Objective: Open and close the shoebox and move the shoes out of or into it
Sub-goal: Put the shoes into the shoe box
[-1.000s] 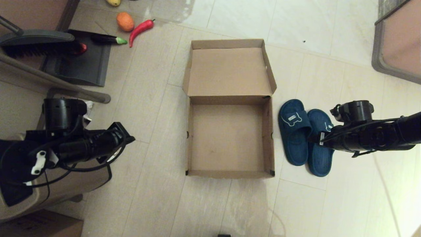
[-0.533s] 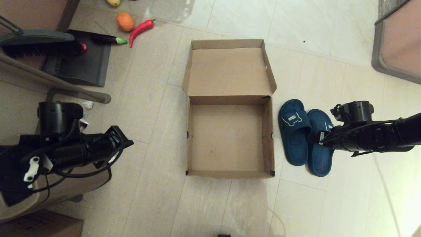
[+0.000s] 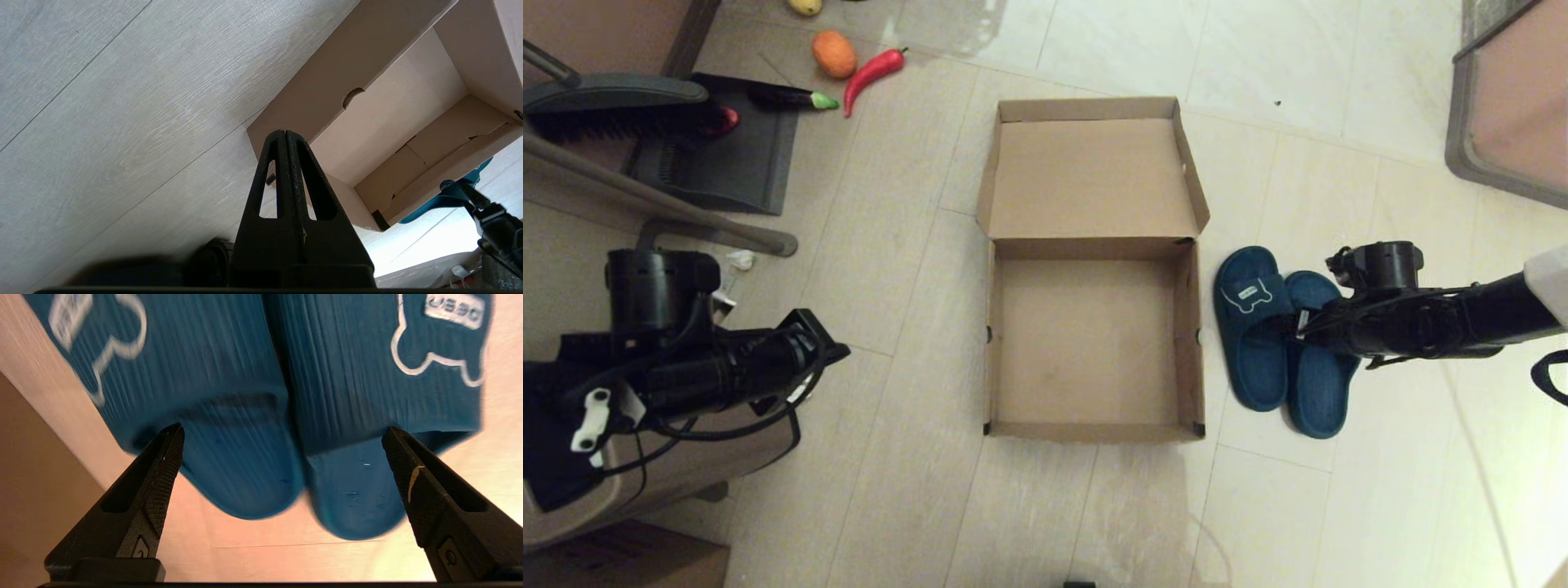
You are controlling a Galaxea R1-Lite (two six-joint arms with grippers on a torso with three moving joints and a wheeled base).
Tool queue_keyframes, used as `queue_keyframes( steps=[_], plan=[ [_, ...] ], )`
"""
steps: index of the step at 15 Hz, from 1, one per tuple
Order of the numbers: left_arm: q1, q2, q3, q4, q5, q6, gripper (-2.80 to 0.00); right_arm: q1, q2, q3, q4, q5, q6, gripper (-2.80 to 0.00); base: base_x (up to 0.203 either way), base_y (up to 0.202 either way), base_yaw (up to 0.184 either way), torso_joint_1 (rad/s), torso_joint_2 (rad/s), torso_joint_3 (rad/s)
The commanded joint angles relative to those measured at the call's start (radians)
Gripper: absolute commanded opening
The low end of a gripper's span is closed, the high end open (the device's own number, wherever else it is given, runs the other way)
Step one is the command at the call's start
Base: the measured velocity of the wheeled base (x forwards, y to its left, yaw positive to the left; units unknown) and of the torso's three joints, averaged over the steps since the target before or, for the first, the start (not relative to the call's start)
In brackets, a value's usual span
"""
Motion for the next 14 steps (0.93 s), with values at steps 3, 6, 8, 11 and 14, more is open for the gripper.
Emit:
queue_keyframes(
  steps=[3,6,8,11,14],
  plan=[
    [0.007,-0.006,0.006,-0.002,-0.001,-0.004,-2.80,-0.005,0.033,-0.135,0.114,0.039,0.210,0.00,0.000,0.000,0.000,0.000,0.00,0.000],
    [0.008,-0.011,0.009,-0.002,-0.001,-0.004,-2.80,-0.019,0.053,-0.213,0.175,0.059,0.321,0.00,0.000,0.000,0.000,0.000,0.00,0.000],
    [0.008,-0.013,0.018,-0.002,-0.001,-0.004,-2.80,-0.022,0.058,-0.244,0.203,0.077,0.337,0.00,0.000,0.000,0.000,0.000,0.00,0.000],
    [0.007,-0.014,0.020,-0.002,-0.001,-0.005,-2.80,-0.025,0.026,-0.215,0.233,0.075,0.331,0.00,0.000,0.000,0.000,0.000,0.00,0.000],
    [0.008,-0.015,0.019,-0.002,-0.001,-0.005,-2.80,-0.028,-0.014,-0.162,0.270,0.076,0.311,0.00,0.000,0.000,0.000,0.000,0.00,0.000]
  ],
)
